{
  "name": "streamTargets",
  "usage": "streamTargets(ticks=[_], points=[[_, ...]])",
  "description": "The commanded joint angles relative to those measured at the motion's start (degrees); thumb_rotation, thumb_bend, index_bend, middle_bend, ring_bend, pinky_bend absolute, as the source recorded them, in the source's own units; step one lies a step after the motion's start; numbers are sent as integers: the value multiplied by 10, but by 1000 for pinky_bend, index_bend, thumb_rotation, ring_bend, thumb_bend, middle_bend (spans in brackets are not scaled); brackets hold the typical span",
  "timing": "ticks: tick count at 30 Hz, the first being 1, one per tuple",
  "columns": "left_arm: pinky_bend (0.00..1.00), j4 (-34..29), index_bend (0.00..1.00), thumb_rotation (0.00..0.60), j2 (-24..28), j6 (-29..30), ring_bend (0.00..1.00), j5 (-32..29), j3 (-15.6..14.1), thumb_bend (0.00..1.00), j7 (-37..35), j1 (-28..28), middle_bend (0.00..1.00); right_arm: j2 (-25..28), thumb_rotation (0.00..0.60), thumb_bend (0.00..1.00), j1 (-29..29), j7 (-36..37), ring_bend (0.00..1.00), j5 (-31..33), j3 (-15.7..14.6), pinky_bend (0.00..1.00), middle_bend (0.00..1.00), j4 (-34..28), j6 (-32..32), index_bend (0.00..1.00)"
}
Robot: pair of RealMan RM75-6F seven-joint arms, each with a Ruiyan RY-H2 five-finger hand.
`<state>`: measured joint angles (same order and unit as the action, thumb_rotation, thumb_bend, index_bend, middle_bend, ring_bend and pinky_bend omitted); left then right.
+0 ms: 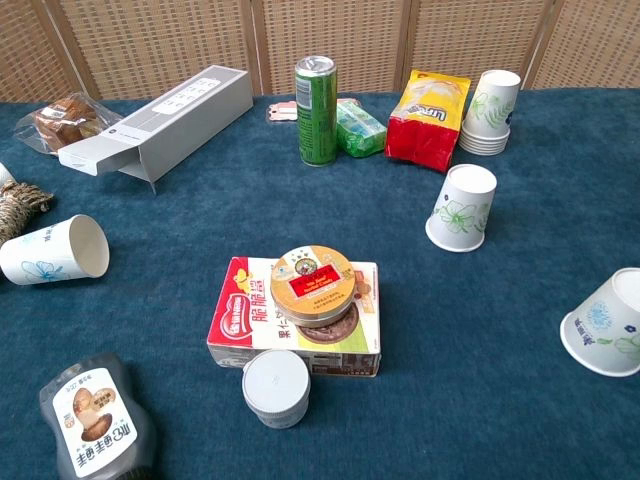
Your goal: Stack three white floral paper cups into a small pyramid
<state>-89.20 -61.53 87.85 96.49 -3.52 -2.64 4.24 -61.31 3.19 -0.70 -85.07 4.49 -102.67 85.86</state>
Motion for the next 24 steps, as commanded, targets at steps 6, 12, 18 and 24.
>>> streamTargets(ticks=[6, 12, 18, 24], points=[[0, 2, 0, 600, -2, 0, 0, 1, 0, 292, 1, 0, 0, 0, 600, 111, 0, 1, 0, 0, 0, 0, 0, 0, 0, 0], [0, 5, 0, 600, -5, -8, 0, -3, 0, 292, 2, 3, 0, 1, 600, 112, 0, 3, 0, 1, 1, 0, 0, -1, 0, 0], [0, 16, 0, 600, -12, -10, 0, 1, 2, 292, -15, 9, 0, 2, 600, 112, 0, 4, 0, 2, 1, 0, 0, -1, 0, 0], [0, 31, 0, 600, -26, -55, 0, -28, 8, 292, -33, 27, 0, 3, 600, 114, -1, 6, 0, 3, 2, 0, 0, -2, 2, 0]])
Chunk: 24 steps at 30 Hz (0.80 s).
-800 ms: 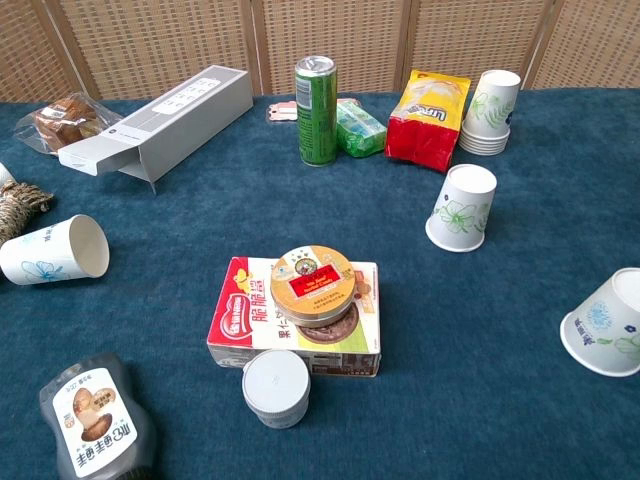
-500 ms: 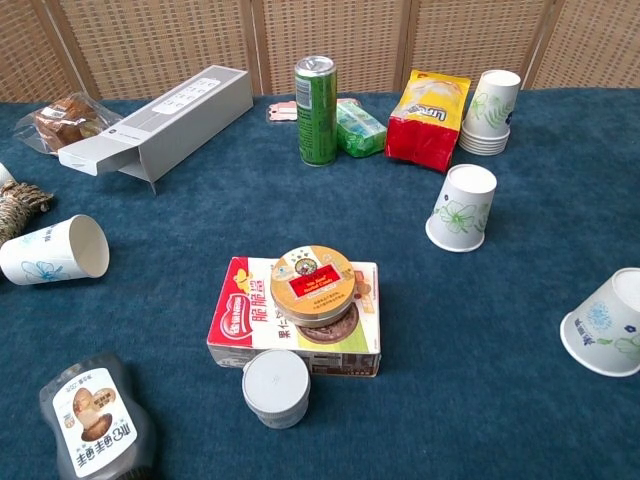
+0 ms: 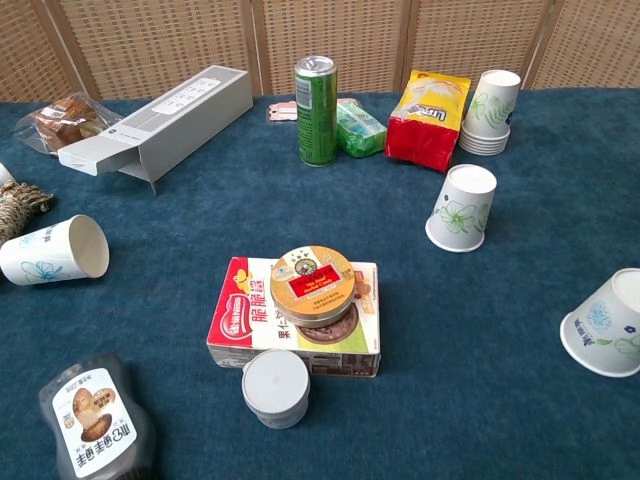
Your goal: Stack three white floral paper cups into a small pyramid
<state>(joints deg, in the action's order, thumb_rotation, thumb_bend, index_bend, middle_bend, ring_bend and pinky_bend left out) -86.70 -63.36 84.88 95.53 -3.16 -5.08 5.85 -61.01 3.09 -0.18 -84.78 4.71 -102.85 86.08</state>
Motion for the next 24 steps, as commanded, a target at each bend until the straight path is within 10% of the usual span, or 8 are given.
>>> streamTargets(ticks=[1, 24], points=[[0, 6, 0, 600, -10, -37, 0, -26, 7, 291, -9, 15, 0, 1, 600, 113, 0, 2, 0, 1, 0, 0, 0, 0, 0, 0], [0, -31, 0, 600, -96, -225, 0, -187, 64, 292, 232, 133, 0, 6, 600, 112, 1, 17, 0, 7, 3, 0, 0, 0, -5, 0]])
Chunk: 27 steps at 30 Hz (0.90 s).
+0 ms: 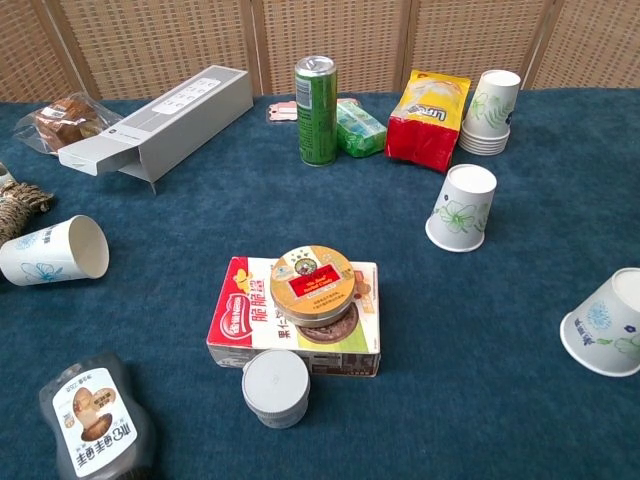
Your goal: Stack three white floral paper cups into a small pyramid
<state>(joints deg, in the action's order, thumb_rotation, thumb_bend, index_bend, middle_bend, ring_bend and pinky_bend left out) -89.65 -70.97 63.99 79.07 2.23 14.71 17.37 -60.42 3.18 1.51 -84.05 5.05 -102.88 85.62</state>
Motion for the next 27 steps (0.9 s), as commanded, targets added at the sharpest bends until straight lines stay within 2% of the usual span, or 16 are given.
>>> streamTargets(ticks=[1, 6, 12, 16, 19, 23, 27], points=[[0, -2, 0, 600, -25, -20, 0, -30, 12, 292, 45, 22, 0, 0, 600, 112, 0, 0, 0, 0, 0, 0, 0, 0, 0, 0], [4, -2, 0, 600, -48, -19, 0, -48, 12, 292, 81, 30, 0, 1, 600, 112, 1, 5, 0, 3, 1, 0, 0, 1, -2, 0], [126, 5, 0, 600, -72, -13, 0, -77, 14, 292, 111, 32, 0, 3, 600, 112, 1, 11, 0, 4, 1, 0, 0, 2, -3, 0], [198, 8, 0, 600, -83, -13, 8, -103, 20, 291, 133, 38, 62, 3, 600, 112, 1, 12, 0, 4, 1, 0, 0, 2, -4, 0], [223, 8, 0, 600, -91, -10, 47, -114, 22, 292, 150, 43, 133, 3, 600, 112, 1, 13, 0, 5, 2, 0, 0, 2, -4, 0], [243, 8, 10, 600, -98, -10, 80, -128, 21, 292, 170, 48, 181, 3, 600, 113, 1, 14, 0, 6, 2, 0, 0, 2, -5, 0], [272, 8, 53, 600, -106, -9, 135, -139, 24, 292, 185, 56, 242, 4, 600, 112, 1, 15, 0, 4, 1, 0, 0, 2, -5, 0]])
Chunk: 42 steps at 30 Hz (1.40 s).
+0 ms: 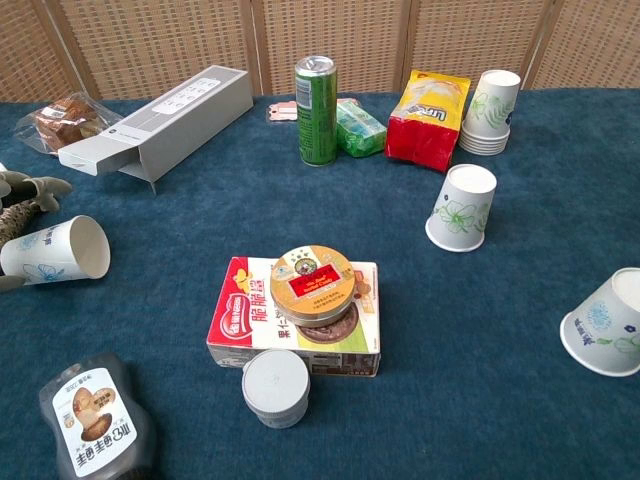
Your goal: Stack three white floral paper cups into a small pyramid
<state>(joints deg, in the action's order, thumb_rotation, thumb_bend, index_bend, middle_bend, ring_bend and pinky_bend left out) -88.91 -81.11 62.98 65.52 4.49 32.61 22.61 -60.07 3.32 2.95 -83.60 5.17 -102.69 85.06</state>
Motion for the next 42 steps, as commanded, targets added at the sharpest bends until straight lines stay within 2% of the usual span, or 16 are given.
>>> streamTargets(ticks=[1, 5, 9, 17, 21, 25, 30, 37, 42], points=[[288, 1, 82, 600, -8, 3, 163, -5, 2, 292, 11, 6, 272, 0, 600, 111, 0, 1, 0, -1, 0, 0, 0, -1, 0, 0], [351, 6, 192, 600, -19, 10, 256, -8, -1, 293, 28, 10, 371, 1, 600, 112, 0, 4, 0, 0, 0, 0, 0, 0, 1, 0], [380, 6, 237, 600, -26, 19, 296, -13, -2, 300, 38, 12, 413, 2, 600, 112, 0, 7, 0, 0, 1, 0, 0, 0, 0, 0], [387, 2, 254, 600, -23, 38, 309, -2, -8, 307, 43, 12, 427, 2, 600, 114, 0, 10, 0, -1, 1, 0, 0, 0, 0, 0], [386, -2, 254, 600, -11, 53, 310, 18, -12, 311, 69, 17, 427, 3, 600, 113, 0, 10, 0, -2, 0, 0, 0, -1, 0, 0], [384, -9, 253, 600, 5, 83, 314, 47, -16, 313, 141, 26, 425, 4, 600, 112, 0, 12, 0, -1, 0, 0, 0, -3, 0, 0], [384, -58, 255, 600, 33, 77, 316, 16, -9, 314, 233, 43, 419, 4, 600, 114, 0, 11, 0, -3, -1, 0, 0, -4, 0, 0], [385, -144, 262, 600, 47, 95, 305, -111, 6, 321, 459, 88, 404, 5, 600, 111, 0, 13, 0, -2, -1, 0, 0, -5, 0, 0], [385, -183, 276, 600, 28, 125, 304, -202, 18, 329, 564, 125, 404, 5, 600, 112, 0, 15, 0, -1, 0, 0, 0, -4, -2, 0]])
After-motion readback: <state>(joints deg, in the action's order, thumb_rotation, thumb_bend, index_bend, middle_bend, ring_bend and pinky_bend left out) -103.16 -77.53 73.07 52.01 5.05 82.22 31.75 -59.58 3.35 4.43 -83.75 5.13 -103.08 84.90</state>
